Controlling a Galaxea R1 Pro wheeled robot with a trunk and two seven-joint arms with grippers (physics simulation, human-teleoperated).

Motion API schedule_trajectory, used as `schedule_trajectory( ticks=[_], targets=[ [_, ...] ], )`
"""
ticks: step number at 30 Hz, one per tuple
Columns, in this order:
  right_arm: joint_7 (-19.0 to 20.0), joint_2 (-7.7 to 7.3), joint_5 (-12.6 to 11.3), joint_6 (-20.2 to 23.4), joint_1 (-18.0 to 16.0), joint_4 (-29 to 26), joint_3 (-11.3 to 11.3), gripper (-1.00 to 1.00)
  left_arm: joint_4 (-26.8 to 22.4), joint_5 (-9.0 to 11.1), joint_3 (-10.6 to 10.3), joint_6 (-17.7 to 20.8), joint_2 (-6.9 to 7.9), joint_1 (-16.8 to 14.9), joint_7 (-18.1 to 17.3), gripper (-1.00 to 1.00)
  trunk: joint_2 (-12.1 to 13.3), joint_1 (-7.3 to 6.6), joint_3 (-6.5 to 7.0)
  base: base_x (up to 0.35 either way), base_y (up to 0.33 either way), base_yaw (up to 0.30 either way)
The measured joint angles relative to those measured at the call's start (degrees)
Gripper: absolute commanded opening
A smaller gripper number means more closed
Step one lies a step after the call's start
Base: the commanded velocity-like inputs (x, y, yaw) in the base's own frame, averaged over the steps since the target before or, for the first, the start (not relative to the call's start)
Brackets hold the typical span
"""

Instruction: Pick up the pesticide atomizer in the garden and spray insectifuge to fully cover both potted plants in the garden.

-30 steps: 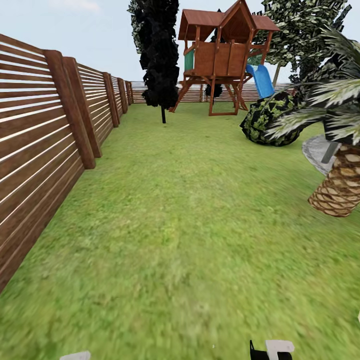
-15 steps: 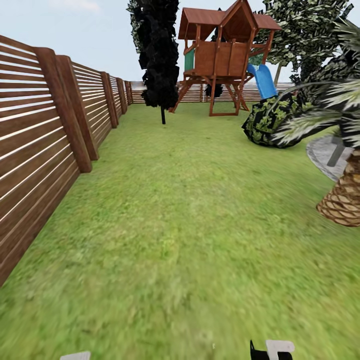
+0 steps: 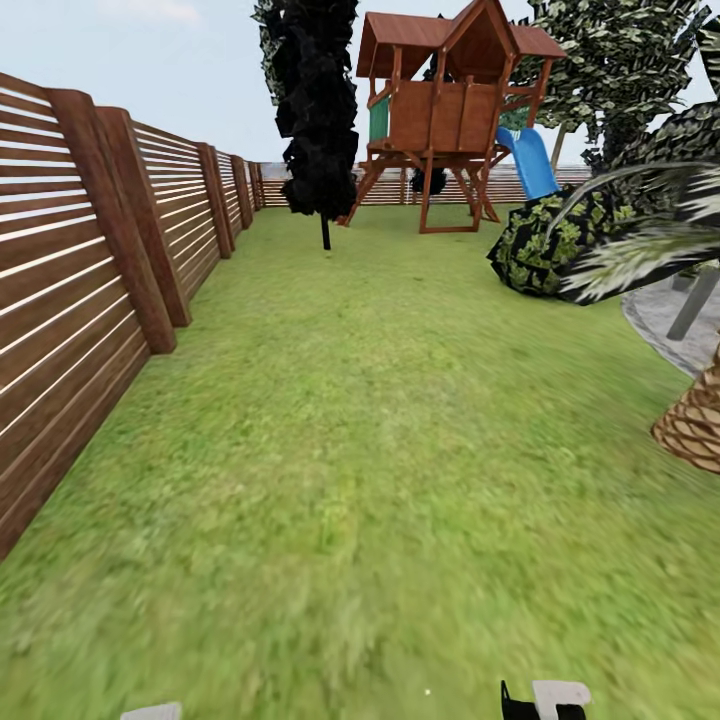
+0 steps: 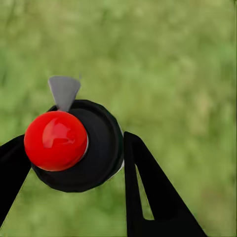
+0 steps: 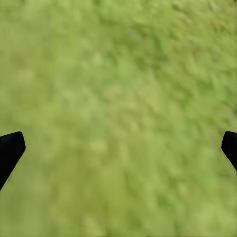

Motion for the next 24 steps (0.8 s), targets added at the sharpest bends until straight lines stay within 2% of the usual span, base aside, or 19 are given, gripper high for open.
schedule_trajectory(
  ticks=[24],
  targets=[
    [0.00,0.04,0.00,0.00,0.00,0.09,0.00,1.00,0.07,0.00,0.01,0.02,0.09,0.00,0.00,-1.00,0.00,0.00,0.00,0.340,0.000,0.000]
  ],
)
